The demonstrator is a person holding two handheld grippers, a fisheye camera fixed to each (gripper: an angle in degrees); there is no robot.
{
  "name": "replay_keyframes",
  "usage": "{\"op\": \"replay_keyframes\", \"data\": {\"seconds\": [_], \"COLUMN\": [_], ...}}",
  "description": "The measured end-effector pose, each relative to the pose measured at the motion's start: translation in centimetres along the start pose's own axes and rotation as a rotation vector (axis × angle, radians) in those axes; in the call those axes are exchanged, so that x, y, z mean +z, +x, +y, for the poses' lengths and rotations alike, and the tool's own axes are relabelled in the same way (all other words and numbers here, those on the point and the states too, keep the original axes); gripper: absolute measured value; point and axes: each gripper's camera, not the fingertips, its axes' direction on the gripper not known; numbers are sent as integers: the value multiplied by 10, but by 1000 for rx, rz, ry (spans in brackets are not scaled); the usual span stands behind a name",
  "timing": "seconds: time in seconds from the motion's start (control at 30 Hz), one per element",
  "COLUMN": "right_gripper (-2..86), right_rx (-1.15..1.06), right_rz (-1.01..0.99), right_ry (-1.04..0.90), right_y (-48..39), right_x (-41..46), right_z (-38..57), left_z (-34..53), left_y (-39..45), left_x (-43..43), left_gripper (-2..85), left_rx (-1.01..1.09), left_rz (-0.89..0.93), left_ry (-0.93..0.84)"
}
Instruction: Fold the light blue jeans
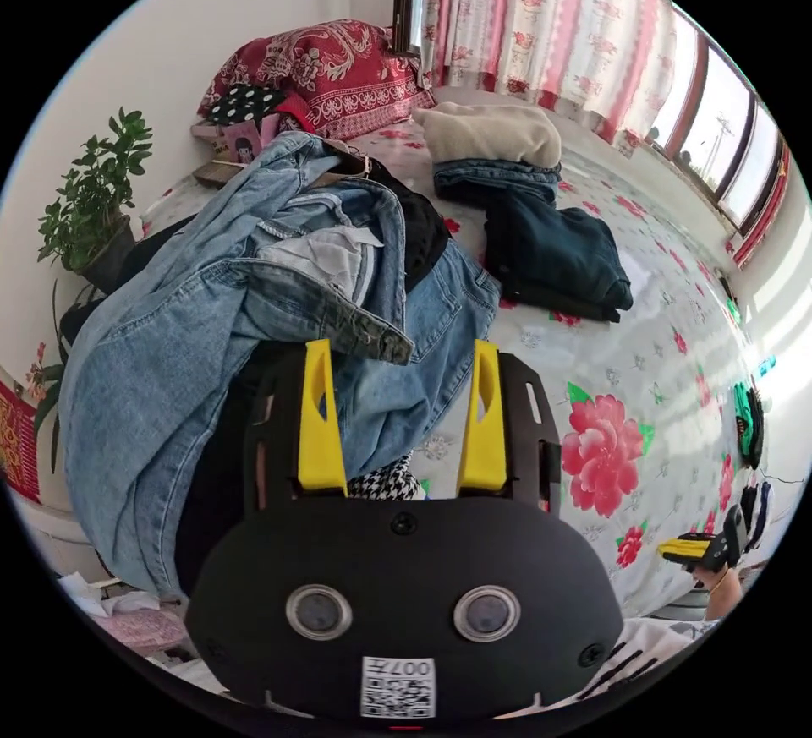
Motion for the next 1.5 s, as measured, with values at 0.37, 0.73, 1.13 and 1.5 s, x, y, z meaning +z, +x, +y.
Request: {"op": "replay_keyframes", "data": {"seconds": [0.37, 0.73, 1.13, 1.5], "right_gripper": [9, 108, 51, 47], "right_rx": [79, -195, -118, 65], "right_rz": [-78, -257, -348, -512], "right_ry": [118, 751, 864, 881], "right_y": [26, -6, 33, 99], "right_x": [12, -83, -76, -33], "right_z": [63, 156, 282, 359], "left_z": [43, 154, 191, 280], "left_y": [-53, -28, 58, -61], "left_x": [-49, -119, -65, -46], "left_gripper": [46, 39, 54, 88], "left_rx": [68, 386, 504, 374], "left_rz": [224, 1140, 1419, 651], "left_ry": [189, 258, -52, -146]}}
